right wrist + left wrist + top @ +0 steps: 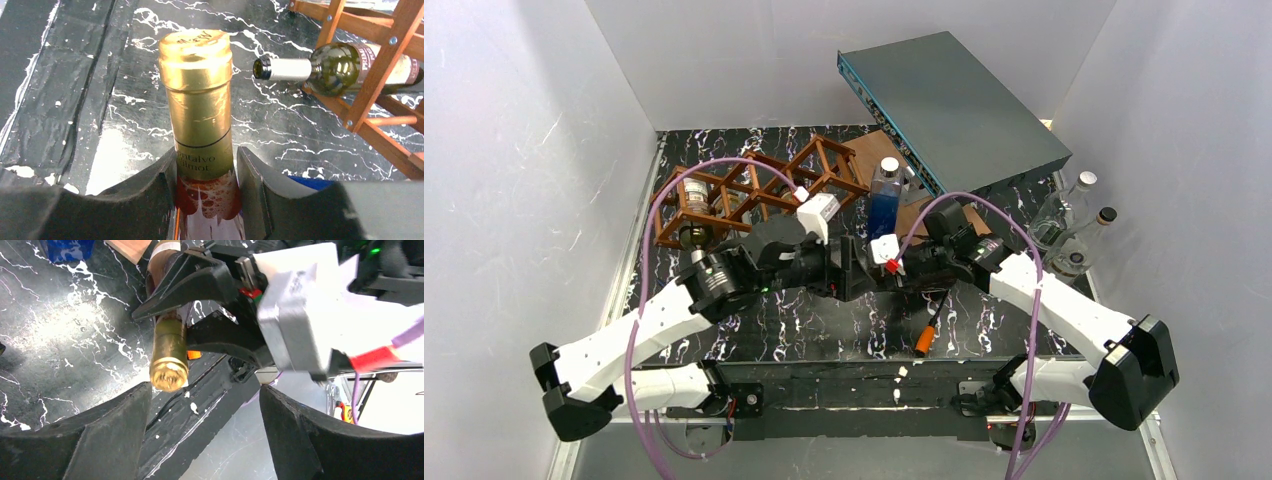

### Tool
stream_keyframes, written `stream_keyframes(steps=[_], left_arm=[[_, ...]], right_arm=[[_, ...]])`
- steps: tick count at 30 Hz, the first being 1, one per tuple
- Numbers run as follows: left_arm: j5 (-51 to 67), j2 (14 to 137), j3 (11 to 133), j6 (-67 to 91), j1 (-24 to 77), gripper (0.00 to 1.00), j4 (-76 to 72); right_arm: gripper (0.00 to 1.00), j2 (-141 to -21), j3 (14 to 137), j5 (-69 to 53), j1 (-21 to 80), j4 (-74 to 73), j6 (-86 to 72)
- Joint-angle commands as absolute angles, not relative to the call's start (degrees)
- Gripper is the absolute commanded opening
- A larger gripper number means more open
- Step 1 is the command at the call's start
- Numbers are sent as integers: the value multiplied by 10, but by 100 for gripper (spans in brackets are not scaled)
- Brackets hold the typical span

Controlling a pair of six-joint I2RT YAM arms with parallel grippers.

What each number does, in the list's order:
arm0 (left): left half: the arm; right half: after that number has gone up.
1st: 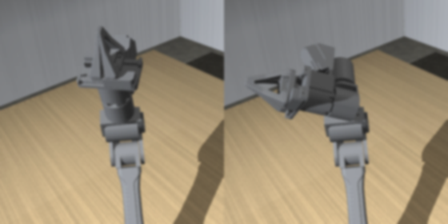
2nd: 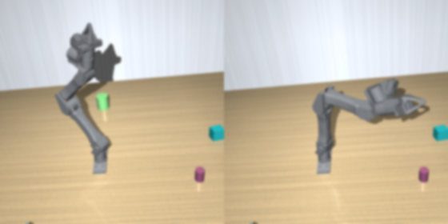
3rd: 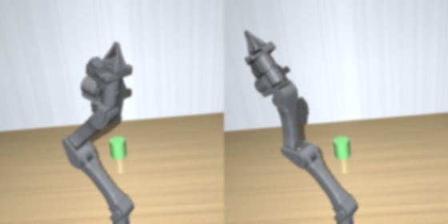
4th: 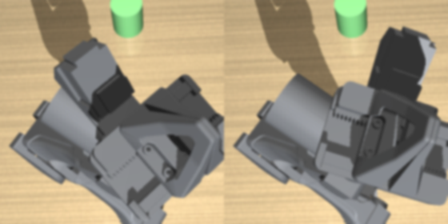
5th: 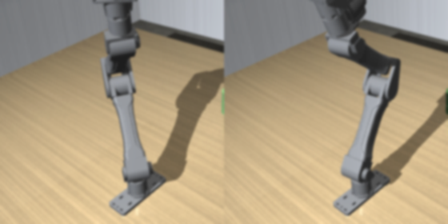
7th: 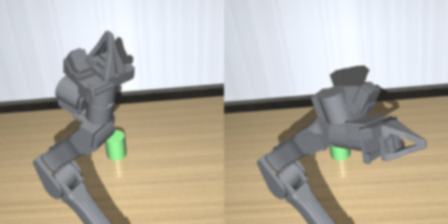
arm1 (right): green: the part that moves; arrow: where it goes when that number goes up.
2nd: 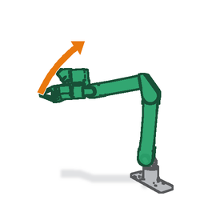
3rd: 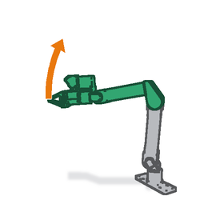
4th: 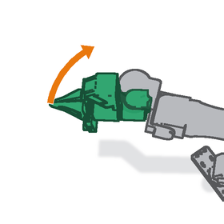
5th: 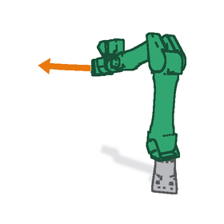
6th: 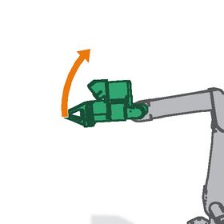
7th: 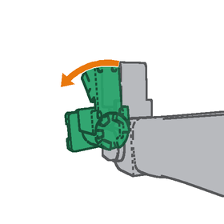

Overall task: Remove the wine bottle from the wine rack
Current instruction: Adjust the wine bottle at the center of the board.

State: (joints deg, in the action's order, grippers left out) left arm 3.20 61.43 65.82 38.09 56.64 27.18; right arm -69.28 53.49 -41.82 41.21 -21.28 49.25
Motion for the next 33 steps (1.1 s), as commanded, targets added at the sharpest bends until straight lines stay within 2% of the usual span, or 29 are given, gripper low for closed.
stream_keyframes(steps=[1,7,17,24,33], left_arm=[[-1,573,643,369,568,78,276],[-46,513,605,360,569,82,289],[-81,448,522,366,568,82,264],[-84,429,507,361,568,82,266],[-85,410,490,359,569,82,259]], right_arm=[[1,-672,553,-429,386,-217,474],[1,-650,567,-457,347,-255,472],[1,-617,575,-537,230,-271,451],[1,-609,591,-568,181,-302,455],[1,-588,635,-592,125,-414,507]])
